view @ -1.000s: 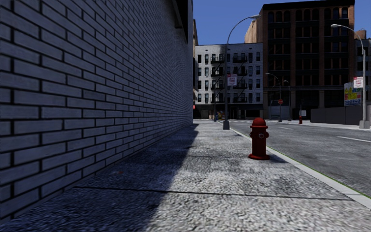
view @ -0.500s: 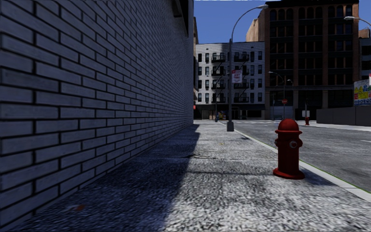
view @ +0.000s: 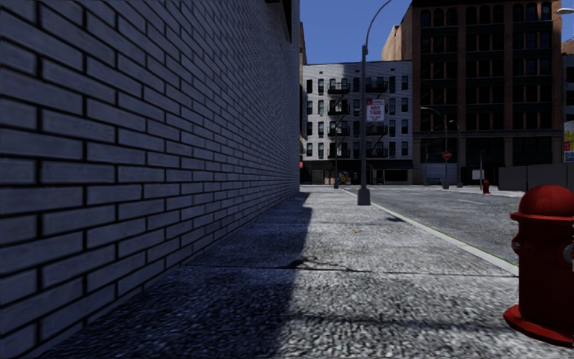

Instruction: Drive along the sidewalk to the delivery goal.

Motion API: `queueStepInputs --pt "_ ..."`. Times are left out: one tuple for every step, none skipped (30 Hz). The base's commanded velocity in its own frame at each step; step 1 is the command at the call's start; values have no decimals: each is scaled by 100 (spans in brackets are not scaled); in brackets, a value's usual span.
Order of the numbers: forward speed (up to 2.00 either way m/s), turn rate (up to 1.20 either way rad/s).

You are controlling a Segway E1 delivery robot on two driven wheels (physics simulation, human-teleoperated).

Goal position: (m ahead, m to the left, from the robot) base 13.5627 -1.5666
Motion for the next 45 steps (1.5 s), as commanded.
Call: queueStepInputs --pt "200 -30" --pt "200 -30" --pt "200 -30" --pt "200 -30" --pt "200 -30" --pt "200 -30" --pt "200 -30" --pt "200 -30" --pt "200 -30" --pt "200 -30" --pt "200 -30" --pt "200 -30" --pt "200 -30" --pt "200 -30" --pt "200 -19" --pt "200 -17" --pt "200 -17" --pt "200 -21" --pt "200 -19" --pt "200 -19" --pt "200 0" --pt "200 0" --pt "200 0" --pt "200 0" --pt "200 0" --pt "200 0" --pt "200 0" --pt "200 0" --pt "200 0" --pt "200 0" --pt "200 0" --pt "200 0" --pt "200 0" --pt "200 0" --pt "200 0" --pt "200 0" --pt "200 0" --pt "200 0" --pt "200 0" --pt "200 0" --pt "200 0" --pt "200 0" --pt "200 0" --pt "200 0" --pt "200 0"
